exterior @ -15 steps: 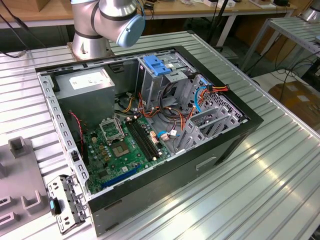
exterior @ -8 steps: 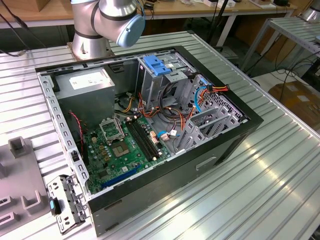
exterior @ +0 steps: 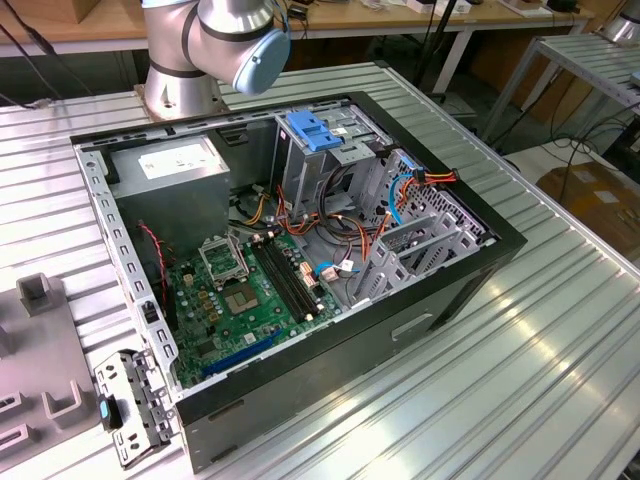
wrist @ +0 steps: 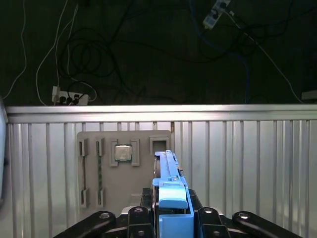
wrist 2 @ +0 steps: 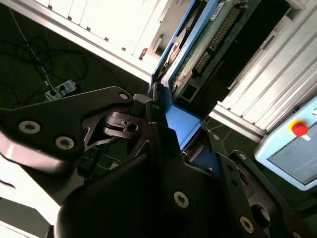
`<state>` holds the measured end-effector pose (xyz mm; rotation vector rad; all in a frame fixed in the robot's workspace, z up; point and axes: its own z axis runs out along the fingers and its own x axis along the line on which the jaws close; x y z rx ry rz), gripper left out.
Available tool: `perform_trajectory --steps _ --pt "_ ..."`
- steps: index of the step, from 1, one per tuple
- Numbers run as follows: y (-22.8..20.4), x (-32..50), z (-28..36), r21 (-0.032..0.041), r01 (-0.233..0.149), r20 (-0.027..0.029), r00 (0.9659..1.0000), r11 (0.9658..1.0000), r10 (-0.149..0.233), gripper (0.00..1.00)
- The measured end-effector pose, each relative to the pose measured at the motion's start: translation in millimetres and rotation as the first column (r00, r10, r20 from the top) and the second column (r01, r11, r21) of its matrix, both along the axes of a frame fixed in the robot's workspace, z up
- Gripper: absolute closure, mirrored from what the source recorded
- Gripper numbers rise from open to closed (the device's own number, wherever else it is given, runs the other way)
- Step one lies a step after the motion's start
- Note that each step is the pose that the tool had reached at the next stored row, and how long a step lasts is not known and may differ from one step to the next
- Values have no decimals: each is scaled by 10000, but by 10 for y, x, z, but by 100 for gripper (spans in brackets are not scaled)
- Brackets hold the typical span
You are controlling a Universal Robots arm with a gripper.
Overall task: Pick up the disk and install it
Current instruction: 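Pick up the disk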
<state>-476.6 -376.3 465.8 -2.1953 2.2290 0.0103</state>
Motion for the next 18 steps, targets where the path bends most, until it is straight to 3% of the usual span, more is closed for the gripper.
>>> perform_trajectory --steps 18 --pt "0 2 196 0 1 -89 10000 10000 -1 63"
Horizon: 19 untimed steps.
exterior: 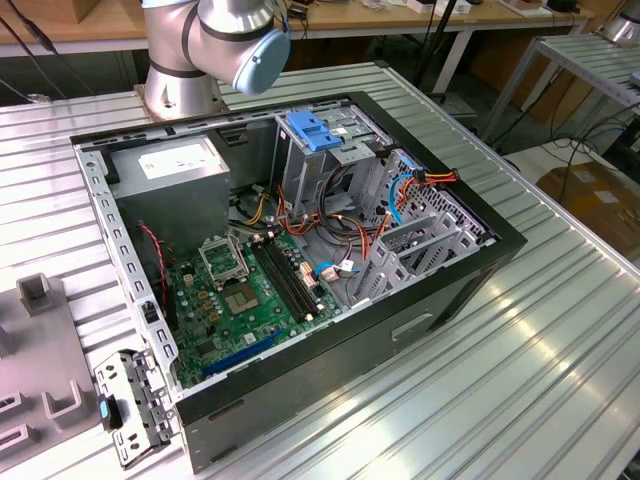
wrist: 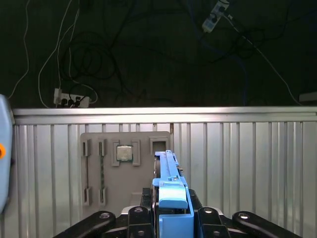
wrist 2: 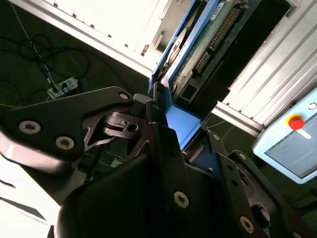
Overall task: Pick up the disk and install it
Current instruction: 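Pick up the disk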
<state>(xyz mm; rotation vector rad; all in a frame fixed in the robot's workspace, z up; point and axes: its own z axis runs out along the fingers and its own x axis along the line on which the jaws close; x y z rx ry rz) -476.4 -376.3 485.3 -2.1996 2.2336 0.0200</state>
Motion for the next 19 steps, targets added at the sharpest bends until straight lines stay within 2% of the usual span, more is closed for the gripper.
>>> perform_trajectory --steps 2,7,15,19 --pt "0 0 49 0 0 -15 10000 10000 0 63" --pt "0 0 101 0 0 -43 10000 10000 0 63" --pt "0 1 102 0 0 -45 10000 10000 0 63" --pt "-1 40 102 0 -2 -44 10000 10000 2 63"
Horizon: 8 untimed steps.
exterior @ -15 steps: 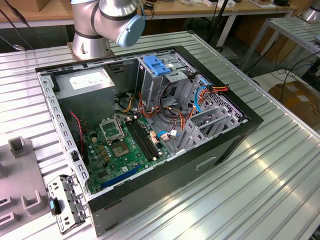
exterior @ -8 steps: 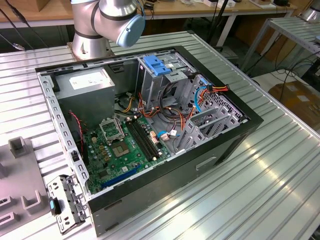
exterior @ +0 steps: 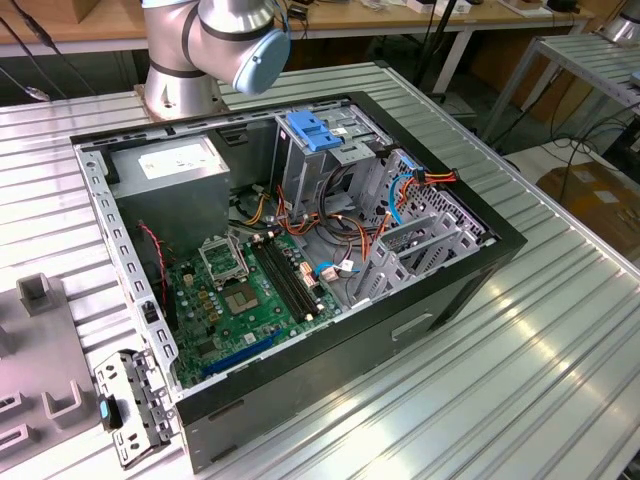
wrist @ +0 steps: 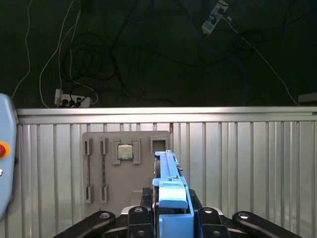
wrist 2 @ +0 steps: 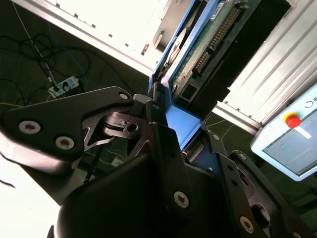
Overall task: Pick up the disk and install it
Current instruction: 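Pick up the disk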
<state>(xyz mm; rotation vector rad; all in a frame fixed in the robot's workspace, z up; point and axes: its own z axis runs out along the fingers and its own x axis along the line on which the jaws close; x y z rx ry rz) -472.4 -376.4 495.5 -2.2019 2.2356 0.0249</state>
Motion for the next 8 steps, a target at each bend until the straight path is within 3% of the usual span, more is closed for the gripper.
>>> perform_trajectory --steps 8 --pt "1 146 0 0 1 0 10000 10000 -1 63"
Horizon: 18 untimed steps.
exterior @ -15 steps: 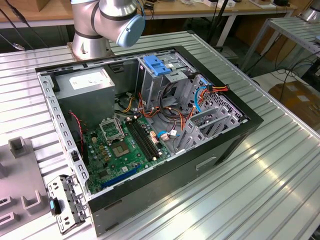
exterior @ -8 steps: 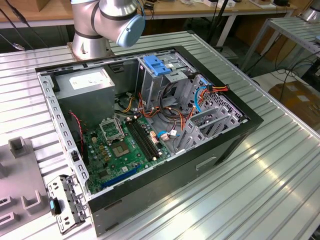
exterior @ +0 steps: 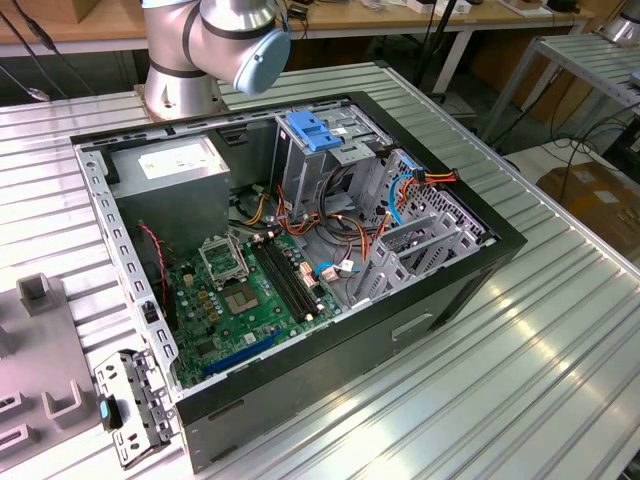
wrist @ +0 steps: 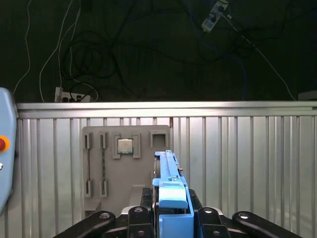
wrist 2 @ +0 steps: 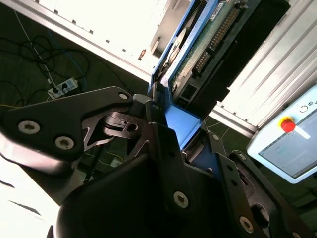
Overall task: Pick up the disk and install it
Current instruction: 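Pick up the disk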
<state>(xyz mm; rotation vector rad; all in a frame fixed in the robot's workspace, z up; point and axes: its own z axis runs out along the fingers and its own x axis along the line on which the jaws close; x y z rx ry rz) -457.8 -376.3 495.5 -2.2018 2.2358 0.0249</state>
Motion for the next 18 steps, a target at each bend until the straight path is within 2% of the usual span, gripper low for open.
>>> perform_trajectory --steps 4,18 --pt "0 73 0 0 0 0 10000 10000 0 63" --pt "0 230 0 0 0 1 10000 10000 0 63"
